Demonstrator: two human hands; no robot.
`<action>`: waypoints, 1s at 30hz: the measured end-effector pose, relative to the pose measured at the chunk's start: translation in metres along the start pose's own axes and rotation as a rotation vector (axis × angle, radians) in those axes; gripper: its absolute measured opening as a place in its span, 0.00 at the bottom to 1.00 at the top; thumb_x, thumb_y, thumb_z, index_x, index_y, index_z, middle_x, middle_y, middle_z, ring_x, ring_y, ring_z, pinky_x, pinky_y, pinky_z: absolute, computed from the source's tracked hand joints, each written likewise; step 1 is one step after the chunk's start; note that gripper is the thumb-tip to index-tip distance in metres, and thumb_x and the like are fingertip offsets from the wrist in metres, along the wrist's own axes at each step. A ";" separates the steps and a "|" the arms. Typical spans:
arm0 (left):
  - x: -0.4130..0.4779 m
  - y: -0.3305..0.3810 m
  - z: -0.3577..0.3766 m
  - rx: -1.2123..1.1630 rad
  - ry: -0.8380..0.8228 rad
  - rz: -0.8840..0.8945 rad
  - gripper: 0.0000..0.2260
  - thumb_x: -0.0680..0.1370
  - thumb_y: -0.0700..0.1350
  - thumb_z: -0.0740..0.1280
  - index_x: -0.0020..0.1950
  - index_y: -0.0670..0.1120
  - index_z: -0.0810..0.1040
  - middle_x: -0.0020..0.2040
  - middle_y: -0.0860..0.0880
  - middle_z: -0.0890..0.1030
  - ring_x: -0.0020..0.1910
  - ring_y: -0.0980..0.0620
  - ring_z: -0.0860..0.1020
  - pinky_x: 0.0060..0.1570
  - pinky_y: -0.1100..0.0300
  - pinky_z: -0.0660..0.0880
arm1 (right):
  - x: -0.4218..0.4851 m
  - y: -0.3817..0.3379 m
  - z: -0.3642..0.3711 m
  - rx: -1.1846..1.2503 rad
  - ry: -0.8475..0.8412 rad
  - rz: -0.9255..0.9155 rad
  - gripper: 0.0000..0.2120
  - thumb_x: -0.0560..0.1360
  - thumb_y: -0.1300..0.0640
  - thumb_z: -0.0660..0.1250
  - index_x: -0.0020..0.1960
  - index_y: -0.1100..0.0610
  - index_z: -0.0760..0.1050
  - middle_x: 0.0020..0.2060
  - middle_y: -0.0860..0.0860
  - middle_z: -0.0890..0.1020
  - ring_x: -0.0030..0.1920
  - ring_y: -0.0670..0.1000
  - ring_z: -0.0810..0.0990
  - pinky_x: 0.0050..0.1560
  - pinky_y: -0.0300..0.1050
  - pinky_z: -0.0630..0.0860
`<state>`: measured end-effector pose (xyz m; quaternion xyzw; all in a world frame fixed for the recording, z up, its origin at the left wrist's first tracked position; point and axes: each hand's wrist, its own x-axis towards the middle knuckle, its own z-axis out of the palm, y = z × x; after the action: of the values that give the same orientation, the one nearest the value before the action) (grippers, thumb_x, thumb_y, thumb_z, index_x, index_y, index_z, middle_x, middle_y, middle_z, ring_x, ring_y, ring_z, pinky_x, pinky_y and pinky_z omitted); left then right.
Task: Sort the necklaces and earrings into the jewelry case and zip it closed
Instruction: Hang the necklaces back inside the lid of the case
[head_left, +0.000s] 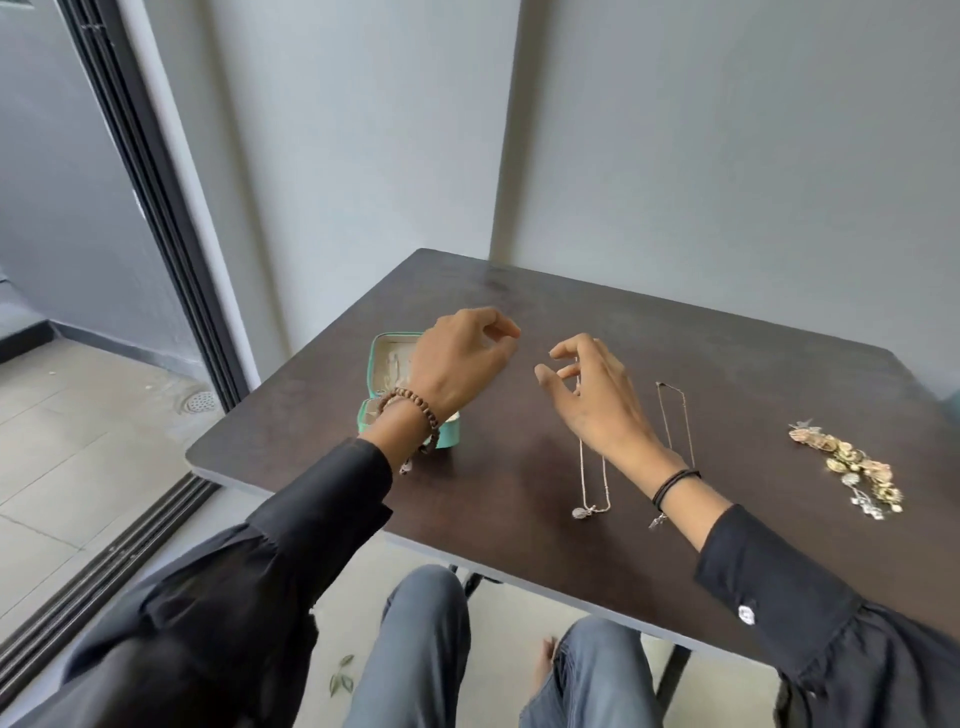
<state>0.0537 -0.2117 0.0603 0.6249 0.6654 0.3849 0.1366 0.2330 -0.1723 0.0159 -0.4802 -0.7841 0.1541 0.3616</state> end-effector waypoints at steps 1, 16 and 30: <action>0.006 0.005 0.006 0.022 -0.031 0.011 0.08 0.78 0.50 0.67 0.54 0.55 0.84 0.46 0.60 0.82 0.49 0.53 0.81 0.47 0.57 0.75 | 0.005 0.007 -0.005 -0.023 0.005 0.007 0.12 0.80 0.53 0.70 0.58 0.59 0.75 0.55 0.52 0.78 0.49 0.51 0.80 0.49 0.40 0.71; 0.110 0.017 0.120 0.248 -0.312 -0.059 0.11 0.77 0.42 0.67 0.57 0.44 0.83 0.57 0.42 0.83 0.55 0.39 0.82 0.56 0.47 0.80 | 0.088 0.099 -0.029 -0.240 -0.136 0.208 0.10 0.79 0.59 0.67 0.58 0.60 0.82 0.54 0.56 0.85 0.58 0.57 0.81 0.59 0.42 0.71; 0.121 0.027 0.142 0.322 -0.282 -0.080 0.12 0.73 0.46 0.76 0.55 0.44 0.81 0.55 0.45 0.82 0.55 0.41 0.81 0.46 0.53 0.73 | 0.110 0.103 -0.020 -0.303 -0.243 0.310 0.05 0.72 0.57 0.76 0.37 0.56 0.86 0.36 0.52 0.85 0.42 0.54 0.80 0.51 0.55 0.82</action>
<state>0.1456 -0.0518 0.0202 0.6595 0.7166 0.1768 0.1421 0.2826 -0.0289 0.0150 -0.6215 -0.7529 0.1452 0.1607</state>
